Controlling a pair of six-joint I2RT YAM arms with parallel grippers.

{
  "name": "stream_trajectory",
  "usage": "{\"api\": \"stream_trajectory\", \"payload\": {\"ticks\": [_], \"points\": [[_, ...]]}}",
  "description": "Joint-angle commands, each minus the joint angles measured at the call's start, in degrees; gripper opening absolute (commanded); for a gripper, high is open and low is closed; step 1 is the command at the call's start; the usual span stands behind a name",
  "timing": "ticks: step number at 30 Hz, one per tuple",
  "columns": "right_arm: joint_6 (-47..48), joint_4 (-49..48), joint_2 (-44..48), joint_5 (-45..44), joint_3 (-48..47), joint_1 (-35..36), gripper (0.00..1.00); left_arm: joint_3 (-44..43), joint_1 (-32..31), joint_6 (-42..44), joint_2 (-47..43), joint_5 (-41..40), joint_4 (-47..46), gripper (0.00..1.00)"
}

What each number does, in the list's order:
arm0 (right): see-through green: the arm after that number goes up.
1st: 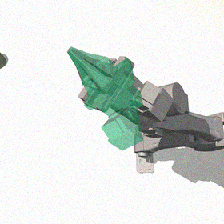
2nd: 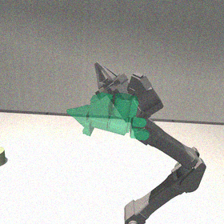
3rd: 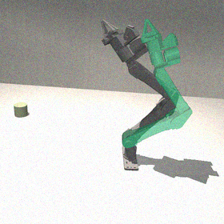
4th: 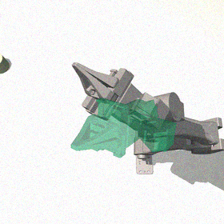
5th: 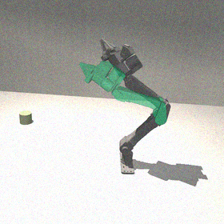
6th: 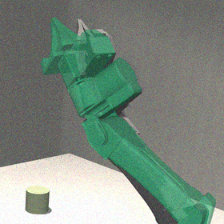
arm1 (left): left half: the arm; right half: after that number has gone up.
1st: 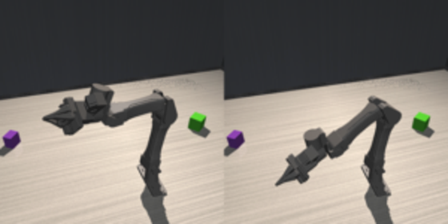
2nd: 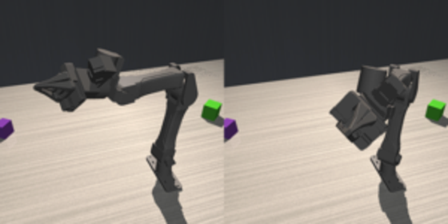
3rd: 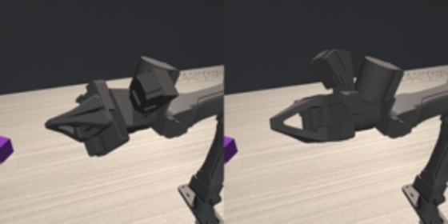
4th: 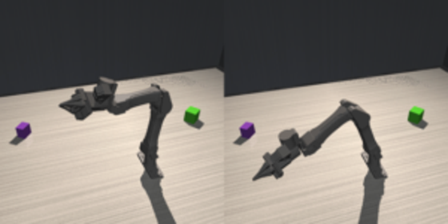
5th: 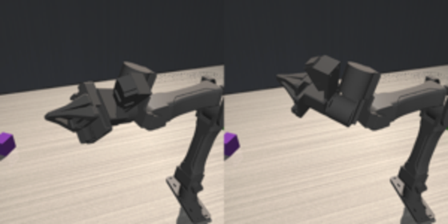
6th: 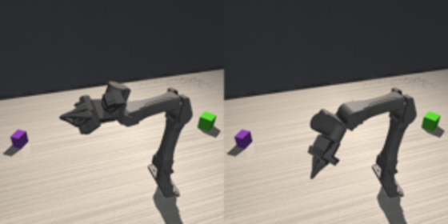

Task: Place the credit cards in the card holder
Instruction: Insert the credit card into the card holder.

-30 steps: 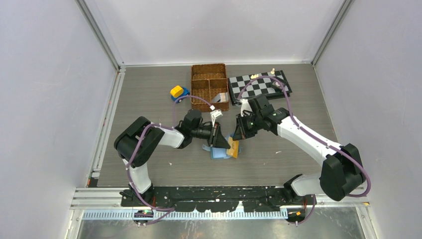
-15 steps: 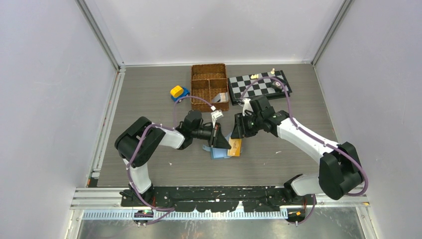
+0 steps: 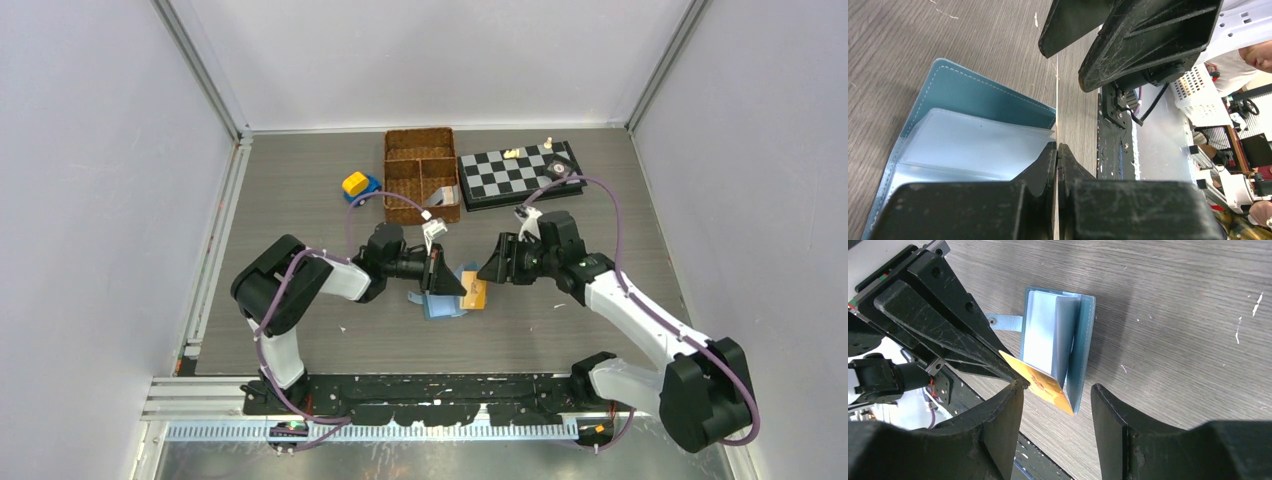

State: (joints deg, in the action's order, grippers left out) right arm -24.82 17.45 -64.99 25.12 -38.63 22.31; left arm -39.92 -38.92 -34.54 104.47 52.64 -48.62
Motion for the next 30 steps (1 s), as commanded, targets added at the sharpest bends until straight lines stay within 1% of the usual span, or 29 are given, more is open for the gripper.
{"api": "stream_trajectory", "payload": {"ticks": [1, 5, 10, 16, 18, 29, 30], "points": [[-5.4, -7.9, 3.4, 5.0, 3.1, -1.5, 0.57, 0.5, 0.1, -1.0, 0.3, -0.3, -6.2, 0.0], [-6.6, -10.2, 2.6, 6.9, 4.5, -1.9, 0.57, 0.9, 0.1, -2.0, 0.4, -0.4, -8.1, 0.0], [-8.0, -13.3, 1.4, 9.2, 5.2, -2.1, 0.52, 0.9, 0.2, -2.0, 0.5, -0.5, -8.2, 0.0], [-9.1, -15.7, -0.6, 11.9, 5.8, -2.0, 0.37, 0.6, 0.2, -2.3, 1.1, -0.3, -8.9, 0.0], [-9.2, -15.9, -0.9, 11.9, 6.0, -2.1, 0.3, 0.7, 0.2, -2.7, 1.3, -0.4, -9.4, 0.0], [-9.8, -15.5, 0.7, 9.1, 6.9, -2.4, 0.01, 0.4, 0.4, -2.6, 1.5, -0.9, -9.0, 0.0], [-9.6, -14.9, 1.3, 8.3, 6.9, -2.4, 0.01, 0.2, 0.5, -2.4, 1.5, -1.0, -8.6, 0.02]]}}
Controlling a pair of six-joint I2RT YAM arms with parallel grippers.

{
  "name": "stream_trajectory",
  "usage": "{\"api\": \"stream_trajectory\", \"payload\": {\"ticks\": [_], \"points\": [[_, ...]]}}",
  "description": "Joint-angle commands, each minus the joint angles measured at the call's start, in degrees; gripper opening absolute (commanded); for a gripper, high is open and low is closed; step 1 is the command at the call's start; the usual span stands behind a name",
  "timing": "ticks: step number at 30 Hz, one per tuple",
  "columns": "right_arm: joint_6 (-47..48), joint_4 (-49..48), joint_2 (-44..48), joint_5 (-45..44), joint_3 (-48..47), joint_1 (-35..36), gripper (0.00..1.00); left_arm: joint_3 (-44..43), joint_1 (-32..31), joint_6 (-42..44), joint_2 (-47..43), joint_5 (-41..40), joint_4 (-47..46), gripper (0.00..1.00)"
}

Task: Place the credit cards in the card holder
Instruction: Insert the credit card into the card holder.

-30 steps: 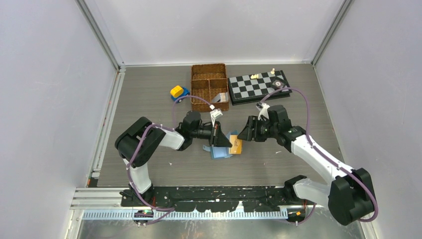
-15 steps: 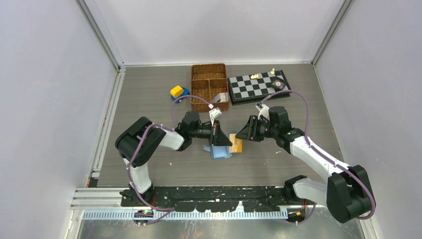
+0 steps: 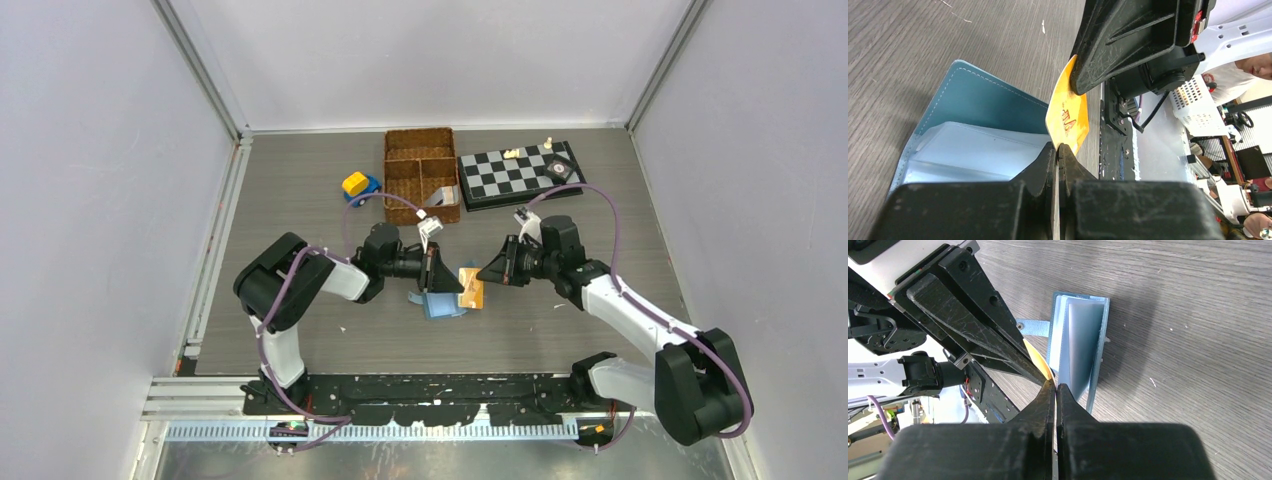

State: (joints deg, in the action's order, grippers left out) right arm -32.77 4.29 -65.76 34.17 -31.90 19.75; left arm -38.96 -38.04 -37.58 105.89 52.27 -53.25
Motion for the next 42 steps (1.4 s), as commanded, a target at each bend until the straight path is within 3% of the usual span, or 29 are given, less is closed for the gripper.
{"api": "stream_trajectory", "payload": {"ticks": [1, 4, 6, 18, 23, 32, 38, 42], "points": [[-1.4, -0.9, 2.6, -1.6, 0.1, 0.1, 0.01, -1.0, -0.4, 0.9, 0.0, -0.7, -3.3, 0.06], [-0.2, 1.8, 4.6, -4.4, -0.4, -0.1, 0.01, -1.7, -0.4, 2.7, -0.1, -1.5, 0.0, 0.26], [0.5, 3.9, 5.8, -6.4, -0.9, -0.1, 0.01, -2.1, -0.4, 4.0, -0.4, -2.3, 2.0, 0.34], [5.5, 13.0, 5.6, -17.0, -4.0, -0.1, 0.0, -2.4, -0.4, 10.0, -4.9, -7.5, 11.8, 0.58], [6.6, 15.2, 4.3, -19.3, -5.3, -0.1, 0.01, -4.7, -0.5, 12.1, -4.6, -14.0, 19.5, 0.54], [5.8, 19.6, 4.3, -16.3, -9.3, 0.5, 0.0, -10.1, -3.6, 11.2, 0.3, -16.4, 20.7, 0.46], [4.2, 19.4, 4.9, -10.9, -11.6, 2.2, 0.0, -11.2, -3.6, 11.2, 3.3, -18.3, 23.0, 0.4], [3.4, 17.6, 2.7, -11.9, -11.5, 4.3, 0.0, -11.7, -3.6, 11.2, 4.3, -18.8, 24.0, 0.39]]}}
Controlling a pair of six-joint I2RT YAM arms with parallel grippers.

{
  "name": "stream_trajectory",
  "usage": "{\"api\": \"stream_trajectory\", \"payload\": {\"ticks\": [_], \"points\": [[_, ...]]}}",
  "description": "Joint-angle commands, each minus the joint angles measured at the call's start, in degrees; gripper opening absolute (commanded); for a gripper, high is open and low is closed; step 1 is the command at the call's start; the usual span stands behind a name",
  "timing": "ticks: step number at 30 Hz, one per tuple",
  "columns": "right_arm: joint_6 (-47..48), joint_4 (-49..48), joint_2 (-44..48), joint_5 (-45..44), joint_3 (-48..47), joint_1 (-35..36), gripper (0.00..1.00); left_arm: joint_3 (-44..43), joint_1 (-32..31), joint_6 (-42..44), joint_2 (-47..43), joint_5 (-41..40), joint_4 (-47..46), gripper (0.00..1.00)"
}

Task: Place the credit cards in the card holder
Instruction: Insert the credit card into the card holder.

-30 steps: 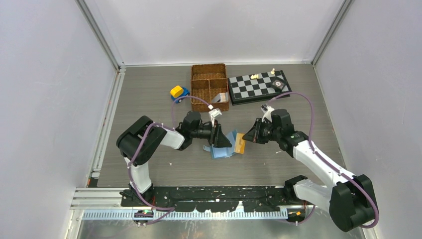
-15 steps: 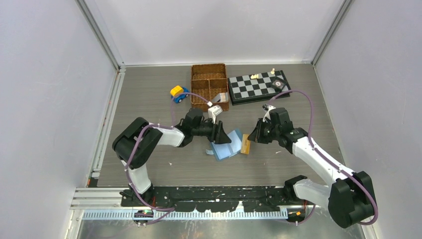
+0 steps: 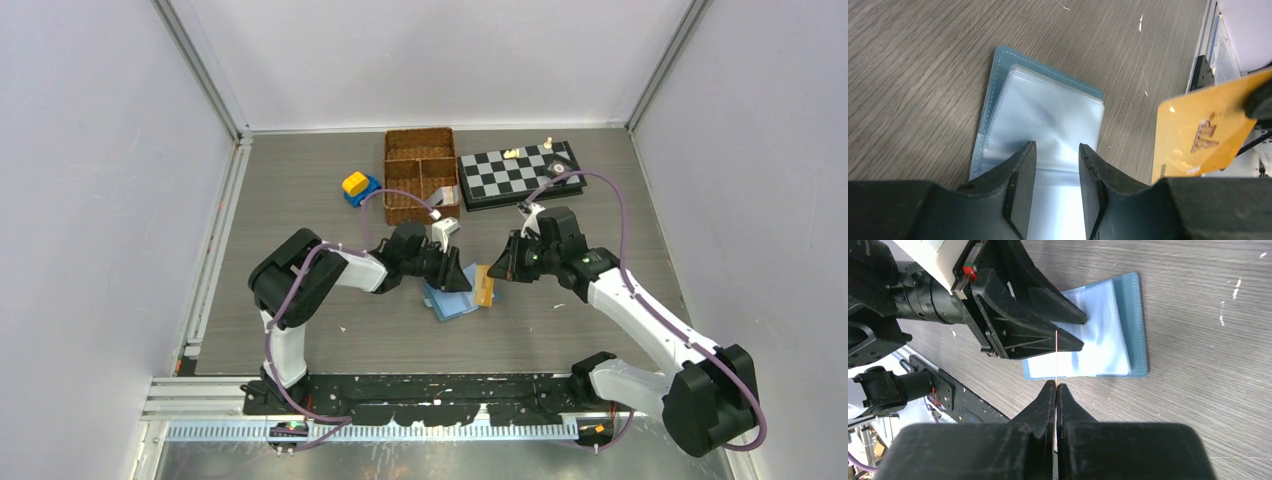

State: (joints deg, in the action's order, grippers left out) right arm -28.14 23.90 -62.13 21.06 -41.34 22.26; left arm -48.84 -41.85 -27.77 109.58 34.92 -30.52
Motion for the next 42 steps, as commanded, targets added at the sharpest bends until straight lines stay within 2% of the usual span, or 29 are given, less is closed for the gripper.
{"api": "stream_trajectory", "payload": {"ticks": [1, 5, 11, 16, 20, 23, 25, 30, 42], "points": [[-1.3, -2.6, -1.4, -0.3, -1.9, 2.3, 0.01, -1.7, 0.2, 1.4, 0.6, -1.6, 1.3, 0.38], [-1.1, -4.0, -4.4, -6.7, -2.0, 2.8, 0.0, -0.9, 0.2, 1.8, -1.2, -2.2, 1.8, 0.38], [-0.3, -6.3, -10.8, -11.6, -4.1, 2.8, 0.01, -0.5, 0.2, 4.8, -5.9, -4.3, 7.1, 0.4], [1.0, -5.5, -17.1, -13.4, -7.6, 2.9, 0.0, -1.2, 0.2, 7.3, -9.5, -5.8, 12.6, 0.46], [1.3, -2.3, -19.8, -15.5, -10.0, 2.9, 0.01, -1.3, 0.1, 7.5, -15.0, -11.8, 20.8, 0.54], [1.3, -1.6, -19.7, -15.7, -9.4, 2.8, 0.0, -1.3, 0.1, 1.4, -19.1, -21.8, 29.6, 0.6], [1.6, -1.8, -19.3, -14.6, -8.5, 2.9, 0.01, -0.6, 0.1, -3.2, -20.6, -25.3, 34.9, 0.62], [1.7, -3.8, -19.1, -9.9, -6.5, 2.9, 0.0, 3.9, 0.1, -12.9, -21.7, -22.3, 33.9, 0.64], [1.9, -3.8, -19.9, -8.9, -5.8, 2.9, 0.0, 7.5, 0.1, -18.6, -20.6, -24.0, 30.9, 0.66]]}}
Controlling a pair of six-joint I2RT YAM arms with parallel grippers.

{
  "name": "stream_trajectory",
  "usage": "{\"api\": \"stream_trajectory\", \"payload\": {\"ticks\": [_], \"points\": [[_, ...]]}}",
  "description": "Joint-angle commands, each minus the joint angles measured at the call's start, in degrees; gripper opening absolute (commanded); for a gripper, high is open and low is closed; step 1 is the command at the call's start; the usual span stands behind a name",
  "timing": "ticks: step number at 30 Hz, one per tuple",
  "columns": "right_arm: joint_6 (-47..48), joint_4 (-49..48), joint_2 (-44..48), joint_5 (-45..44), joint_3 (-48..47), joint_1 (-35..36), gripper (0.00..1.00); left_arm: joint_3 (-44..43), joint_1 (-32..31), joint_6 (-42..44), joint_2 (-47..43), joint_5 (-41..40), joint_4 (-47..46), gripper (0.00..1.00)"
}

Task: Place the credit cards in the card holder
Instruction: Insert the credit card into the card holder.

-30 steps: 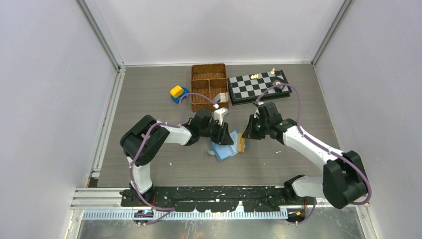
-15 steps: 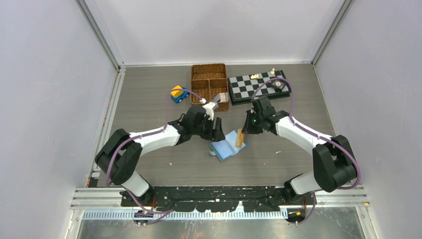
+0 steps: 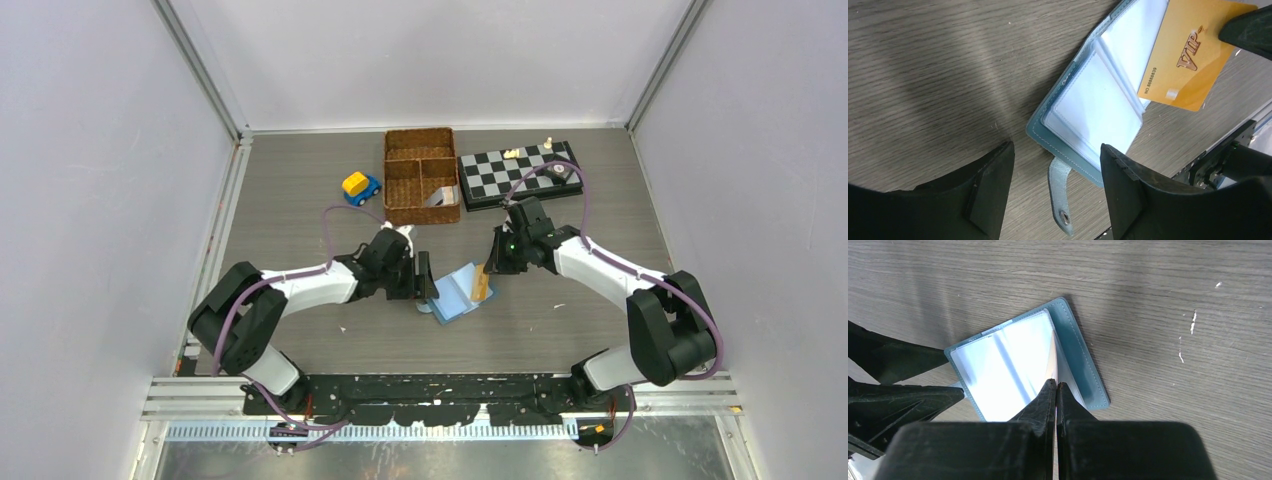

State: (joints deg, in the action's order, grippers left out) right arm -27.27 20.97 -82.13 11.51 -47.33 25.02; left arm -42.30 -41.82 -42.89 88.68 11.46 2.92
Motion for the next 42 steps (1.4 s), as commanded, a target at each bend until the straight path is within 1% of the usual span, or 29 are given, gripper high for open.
{"api": "stream_trajectory", "payload": {"ticks": [1, 3, 5, 8, 14, 15, 17, 18, 19, 21, 25, 29, 37, 42], "points": [[1.1, -1.0, 0.1, 0.6, 0.3, 0.1, 0.0, 1.6, 0.0, -4.4, 0.4, -0.4, -3.9, 0.66], [1.1, -1.2, -0.2, 0.9, 0.3, 0.1, 0.0, 3.2, 0.0, -6.1, 0.7, 0.1, -7.2, 0.65], [1.1, -1.4, -0.5, 1.6, 0.5, 0.1, 0.01, 3.6, 0.1, -7.1, 1.8, 0.5, -9.1, 0.63], [1.0, -1.9, -0.3, 3.1, 1.0, 0.1, 0.0, 3.8, 0.1, -7.7, 3.0, 0.2, -11.3, 0.55], [0.5, -2.7, 1.5, 6.2, 3.1, 0.1, 0.0, 3.6, 1.3, -7.1, 5.9, -0.8, -13.9, 0.36], [0.2, -2.8, 1.9, 6.6, 3.5, 0.1, 0.01, 3.4, 1.6, -6.6, 6.5, -0.5, -14.2, 0.33], [-0.5, -2.9, 2.8, 6.5, 4.1, 0.1, 0.0, 3.2, 2.2, -5.2, 7.4, 0.4, -15.0, 0.21], [-1.1, -2.8, 3.4, 6.0, 4.5, 0.1, 0.01, 3.0, 2.4, -4.5, 7.7, 1.1, -15.4, 0.19], [-2.0, -2.9, 4.0, 5.4, 4.7, 0.1, 0.01, 2.9, 2.7, -3.6, 7.9, 1.7, -15.5, 0.14], [-4.5, -3.2, 5.2, 5.2, 5.3, 0.1, 0.0, 2.7, 3.2, -1.7, 8.1, 2.9, -15.7, 0.09], [-8.1, -7.1, 7.5, 6.2, 7.3, 0.0, 0.01, 2.5, 4.3, 2.1, 8.0, 4.2, -15.1, 0.04], [-11.0, -11.7, 7.7, 8.6, 8.6, 0.0, 0.0, 1.8, 4.9, 4.7, 8.4, 6.2, -14.7, 0.01], [-13.1, -17.0, 3.8, 10.8, 9.6, -0.1, 0.0, 1.1, 4.8, 6.8, 9.1, 7.6, -14.2, 0.0], [-13.1, -17.6, 1.7, 10.2, 9.7, -0.1, 0.0, 0.9, 4.9, 6.8, 9.4, 8.0, -14.2, 0.0]]}}
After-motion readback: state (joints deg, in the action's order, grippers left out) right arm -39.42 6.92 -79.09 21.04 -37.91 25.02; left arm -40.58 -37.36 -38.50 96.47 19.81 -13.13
